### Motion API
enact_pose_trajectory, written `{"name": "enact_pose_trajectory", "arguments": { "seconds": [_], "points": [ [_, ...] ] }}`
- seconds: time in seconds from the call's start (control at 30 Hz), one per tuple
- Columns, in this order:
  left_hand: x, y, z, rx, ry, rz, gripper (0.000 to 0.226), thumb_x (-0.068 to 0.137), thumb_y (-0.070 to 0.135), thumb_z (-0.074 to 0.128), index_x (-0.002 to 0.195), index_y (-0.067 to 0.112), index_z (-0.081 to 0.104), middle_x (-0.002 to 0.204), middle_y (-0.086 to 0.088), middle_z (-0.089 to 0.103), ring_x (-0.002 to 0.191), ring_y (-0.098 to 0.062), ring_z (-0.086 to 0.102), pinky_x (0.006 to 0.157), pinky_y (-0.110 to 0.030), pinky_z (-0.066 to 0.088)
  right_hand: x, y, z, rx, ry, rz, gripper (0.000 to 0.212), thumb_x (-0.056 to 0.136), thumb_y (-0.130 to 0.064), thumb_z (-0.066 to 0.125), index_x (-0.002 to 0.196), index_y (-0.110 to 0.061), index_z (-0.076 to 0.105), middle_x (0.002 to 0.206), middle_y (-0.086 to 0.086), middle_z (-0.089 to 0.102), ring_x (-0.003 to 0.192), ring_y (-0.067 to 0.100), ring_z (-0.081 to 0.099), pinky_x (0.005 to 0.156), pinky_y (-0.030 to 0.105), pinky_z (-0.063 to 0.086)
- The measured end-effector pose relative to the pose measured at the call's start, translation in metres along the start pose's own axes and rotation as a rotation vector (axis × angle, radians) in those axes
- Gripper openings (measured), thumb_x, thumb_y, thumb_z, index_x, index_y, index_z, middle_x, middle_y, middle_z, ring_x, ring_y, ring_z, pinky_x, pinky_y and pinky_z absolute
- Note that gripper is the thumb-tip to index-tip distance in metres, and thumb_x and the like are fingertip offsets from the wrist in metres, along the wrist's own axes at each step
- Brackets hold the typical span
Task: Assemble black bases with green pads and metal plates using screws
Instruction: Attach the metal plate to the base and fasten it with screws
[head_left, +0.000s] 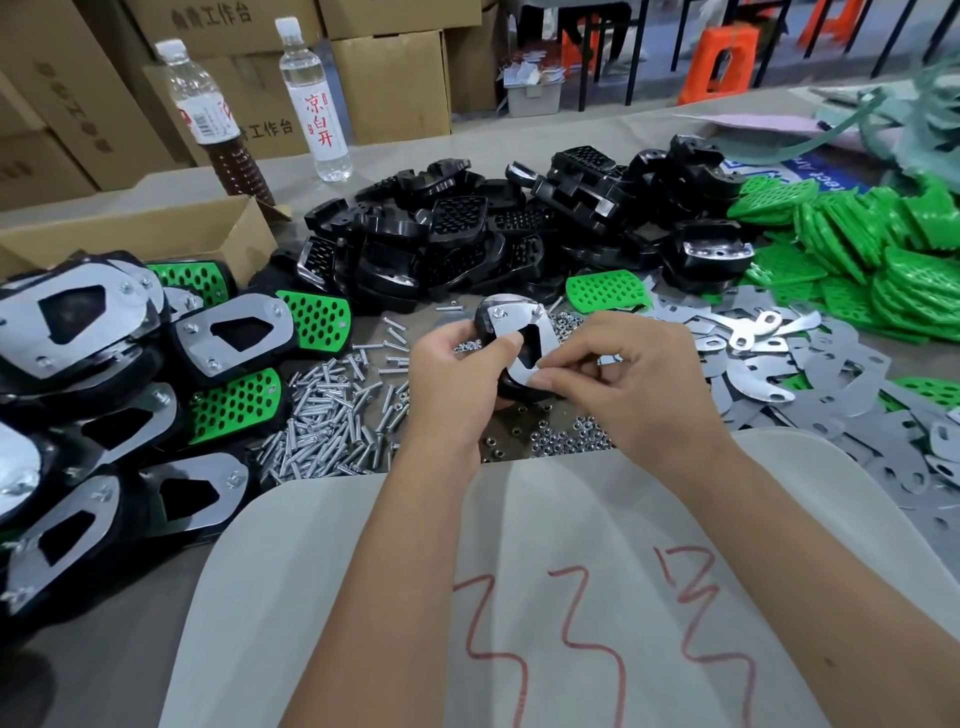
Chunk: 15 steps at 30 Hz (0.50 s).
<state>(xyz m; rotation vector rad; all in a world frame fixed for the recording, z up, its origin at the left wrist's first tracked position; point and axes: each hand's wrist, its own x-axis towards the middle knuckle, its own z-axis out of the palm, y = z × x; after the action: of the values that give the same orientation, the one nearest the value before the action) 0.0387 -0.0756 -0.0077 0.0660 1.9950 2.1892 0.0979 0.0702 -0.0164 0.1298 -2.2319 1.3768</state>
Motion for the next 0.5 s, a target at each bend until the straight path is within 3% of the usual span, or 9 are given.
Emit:
{"name": "enact_pose_trajectory", "arguments": {
  "seconds": [0.13, 0.23, 0.33, 0.5],
  "points": [
    [0.000, 0.000, -0.001, -0.030, -0.031, -0.029, 0.011, 0.093, 0.007, 0.071, 0.101, 0.012, 0.077, 0.076, -0.003, 0.077, 0.058, -0.014, 0.069, 0.048, -0.021, 0.051, 0.001, 0.004, -0.005, 0.114, -0.099, -0.002, 0.006, 0.082, -0.005, 0.086, 0.086, -0.007, 0.082, 0.080, 0.009, 0.067, 0.069, 0.035, 0.065, 0.059, 0.054, 0.058],
    [0.000, 0.001, -0.003, -0.046, -0.036, -0.051, 0.012, 0.093, 0.007, 0.071, 0.102, 0.010, 0.078, 0.081, -0.006, 0.078, 0.062, -0.017, 0.071, 0.051, -0.023, 0.053, 0.001, 0.007, -0.010, 0.165, -0.143, 0.000, 0.010, 0.086, 0.000, 0.081, 0.091, -0.009, 0.082, 0.086, 0.011, 0.067, 0.067, 0.030, 0.067, 0.058, 0.048, 0.062],
    [0.000, 0.002, -0.003, -0.064, -0.029, -0.069, 0.012, 0.094, 0.007, 0.071, 0.105, 0.008, 0.077, 0.079, -0.006, 0.078, 0.058, -0.015, 0.069, 0.047, -0.020, 0.049, 0.001, 0.008, -0.011, 0.128, -0.141, -0.012, 0.008, 0.087, -0.004, 0.082, 0.088, -0.012, 0.081, 0.081, 0.009, 0.066, 0.065, 0.027, 0.063, 0.054, 0.050, 0.058],
    [-0.002, 0.000, 0.003, -0.070, -0.052, -0.075, 0.014, 0.095, 0.009, 0.071, 0.107, 0.006, 0.076, 0.079, -0.005, 0.075, 0.062, -0.019, 0.067, 0.051, -0.025, 0.053, 0.002, 0.008, -0.005, 0.019, 0.017, -0.023, 0.025, 0.076, -0.025, 0.092, 0.069, -0.017, 0.070, 0.063, -0.007, 0.060, 0.056, 0.010, 0.046, 0.052, 0.022, 0.039]
  ]
}}
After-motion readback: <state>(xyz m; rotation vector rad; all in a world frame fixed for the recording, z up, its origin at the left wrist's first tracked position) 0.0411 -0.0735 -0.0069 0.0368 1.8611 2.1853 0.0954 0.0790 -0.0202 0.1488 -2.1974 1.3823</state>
